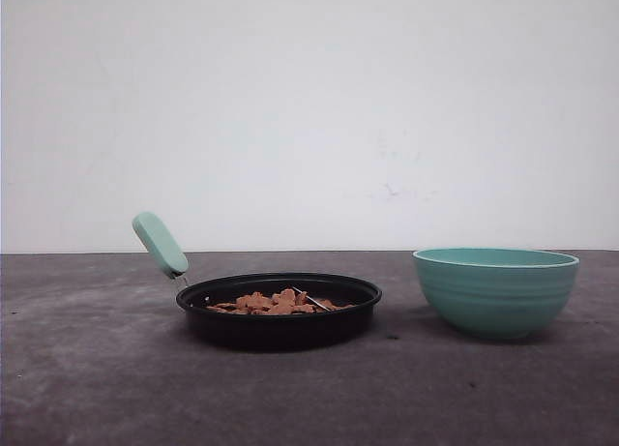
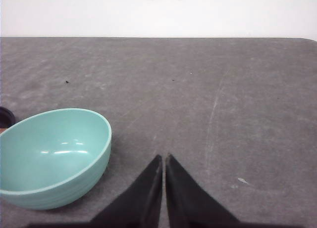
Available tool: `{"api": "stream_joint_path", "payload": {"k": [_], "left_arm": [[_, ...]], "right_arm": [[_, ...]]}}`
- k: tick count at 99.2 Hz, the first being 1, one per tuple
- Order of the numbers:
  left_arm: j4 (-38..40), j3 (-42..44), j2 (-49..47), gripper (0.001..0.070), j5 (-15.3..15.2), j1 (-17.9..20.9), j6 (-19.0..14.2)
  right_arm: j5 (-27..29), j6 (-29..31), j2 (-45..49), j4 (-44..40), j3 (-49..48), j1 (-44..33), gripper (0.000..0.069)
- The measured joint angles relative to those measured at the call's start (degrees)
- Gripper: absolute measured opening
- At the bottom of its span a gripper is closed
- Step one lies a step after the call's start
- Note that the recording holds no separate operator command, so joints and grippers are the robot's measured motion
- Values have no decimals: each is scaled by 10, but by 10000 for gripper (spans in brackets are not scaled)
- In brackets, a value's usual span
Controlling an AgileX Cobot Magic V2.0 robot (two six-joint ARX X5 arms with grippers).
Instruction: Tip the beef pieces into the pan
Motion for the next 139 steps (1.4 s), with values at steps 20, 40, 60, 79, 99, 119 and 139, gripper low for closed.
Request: {"api": "stream_joint_path", "payload": {"k": [20,40,60,79,99,119,139], "left_arm": [[0,0,0,19,0,0,0],[0,0,0,19,0,0,0],[0,0,-1,19,0,0,0],[67,-10,-11,19,-31,6,31],[282,-194,-88,19,25,59,67],[298,-354,-127,19,117,99,61],[309,-415,-128,19,140,118,62]], "right_arm": [[0,0,0,0,0,0,10],[0,0,0,0,0,0,10],[0,0,0,0,0,0,10],[0,0,0,0,0,0,10],[0,0,0,0,0,0,10],[0,0,0,0,0,0,10],[0,0,0,0,0,0,10]]}}
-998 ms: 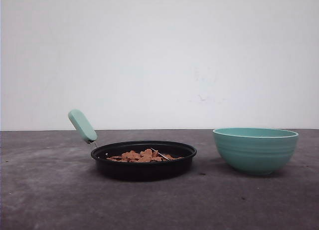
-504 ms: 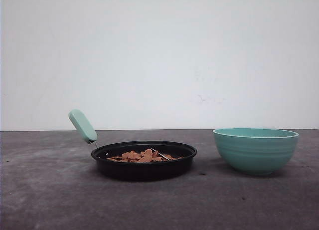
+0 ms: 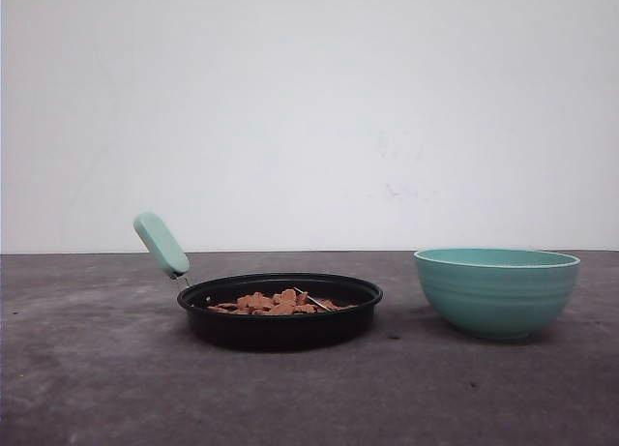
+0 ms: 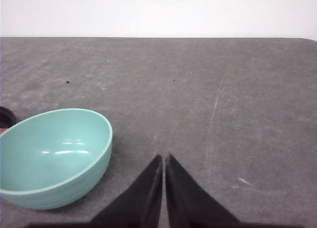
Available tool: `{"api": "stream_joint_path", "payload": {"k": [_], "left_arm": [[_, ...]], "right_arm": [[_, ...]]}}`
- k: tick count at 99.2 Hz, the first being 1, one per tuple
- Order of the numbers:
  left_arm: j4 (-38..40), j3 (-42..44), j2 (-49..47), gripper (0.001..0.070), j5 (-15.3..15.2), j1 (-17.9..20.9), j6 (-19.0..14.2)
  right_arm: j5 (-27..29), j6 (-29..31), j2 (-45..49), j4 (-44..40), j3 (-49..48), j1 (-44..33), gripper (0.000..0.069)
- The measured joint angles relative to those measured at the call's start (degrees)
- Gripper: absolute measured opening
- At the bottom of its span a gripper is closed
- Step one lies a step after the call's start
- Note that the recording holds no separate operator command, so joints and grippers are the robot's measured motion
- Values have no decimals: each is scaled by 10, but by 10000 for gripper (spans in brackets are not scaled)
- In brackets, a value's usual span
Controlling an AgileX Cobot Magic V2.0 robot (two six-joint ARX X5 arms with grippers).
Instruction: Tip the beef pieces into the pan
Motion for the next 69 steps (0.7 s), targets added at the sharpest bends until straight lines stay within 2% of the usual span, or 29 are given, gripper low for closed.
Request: {"api": "stream_joint_path", "payload": {"k": [18,38,69], "left_arm": [[19,-26,-1,19,-2,10,1],[19,-27,-1,19,-35,28,5],[21,-27,-1,19,-17,31,22]], "right_arm": [[0,0,0,0,0,0,10],[0,0,0,1,0,0,10],[0,0,0,1,0,0,10]]}}
